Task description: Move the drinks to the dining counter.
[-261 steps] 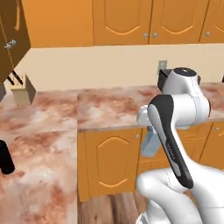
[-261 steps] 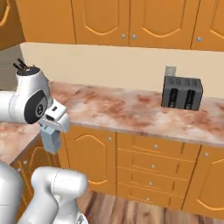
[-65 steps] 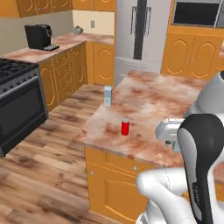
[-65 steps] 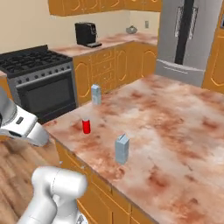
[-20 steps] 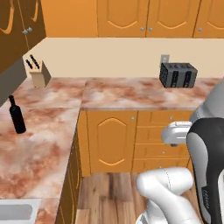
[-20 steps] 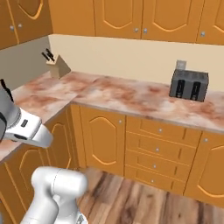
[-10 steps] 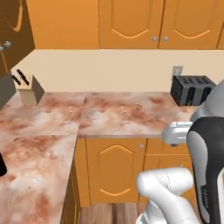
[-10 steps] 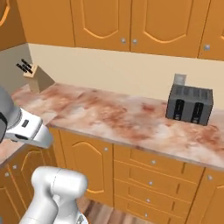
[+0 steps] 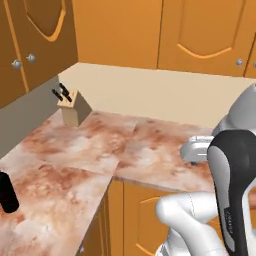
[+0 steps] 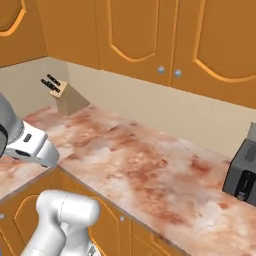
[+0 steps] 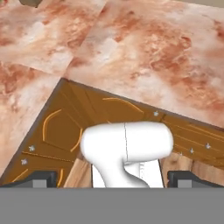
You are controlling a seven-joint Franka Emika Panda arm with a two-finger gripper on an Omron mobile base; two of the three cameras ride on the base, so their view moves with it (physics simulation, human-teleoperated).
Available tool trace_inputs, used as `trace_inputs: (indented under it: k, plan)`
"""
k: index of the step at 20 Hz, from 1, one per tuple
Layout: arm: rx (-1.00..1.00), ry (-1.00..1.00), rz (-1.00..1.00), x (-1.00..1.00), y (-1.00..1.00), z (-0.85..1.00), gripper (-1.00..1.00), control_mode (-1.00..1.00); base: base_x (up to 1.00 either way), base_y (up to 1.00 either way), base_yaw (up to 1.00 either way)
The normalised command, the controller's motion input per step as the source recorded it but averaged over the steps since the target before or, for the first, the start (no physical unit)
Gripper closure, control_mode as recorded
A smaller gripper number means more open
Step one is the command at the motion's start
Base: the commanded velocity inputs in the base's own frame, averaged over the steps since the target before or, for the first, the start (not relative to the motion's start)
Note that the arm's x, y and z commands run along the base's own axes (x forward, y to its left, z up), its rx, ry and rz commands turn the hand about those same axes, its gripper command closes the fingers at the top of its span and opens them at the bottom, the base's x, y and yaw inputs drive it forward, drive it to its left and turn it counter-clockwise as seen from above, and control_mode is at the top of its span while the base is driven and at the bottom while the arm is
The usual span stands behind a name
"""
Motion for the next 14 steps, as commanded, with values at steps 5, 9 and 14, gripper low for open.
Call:
trace_inputs:
  k: [5, 9, 14]
  plan:
    - [0.0, 0.0, 0.0, 0.0, 0.0, 0.0, -1.0, 1.0, 0.73, -0.07, 0.87]
    - [0.0, 0.0, 0.0, 0.0, 0.0, 0.0, -1.0, 1.0, 0.46, 0.03, 0.81]
    - [0.0, 0.0, 0.0, 0.0, 0.0, 0.0, -1.0, 1.0, 0.53, 0.0, 0.88]
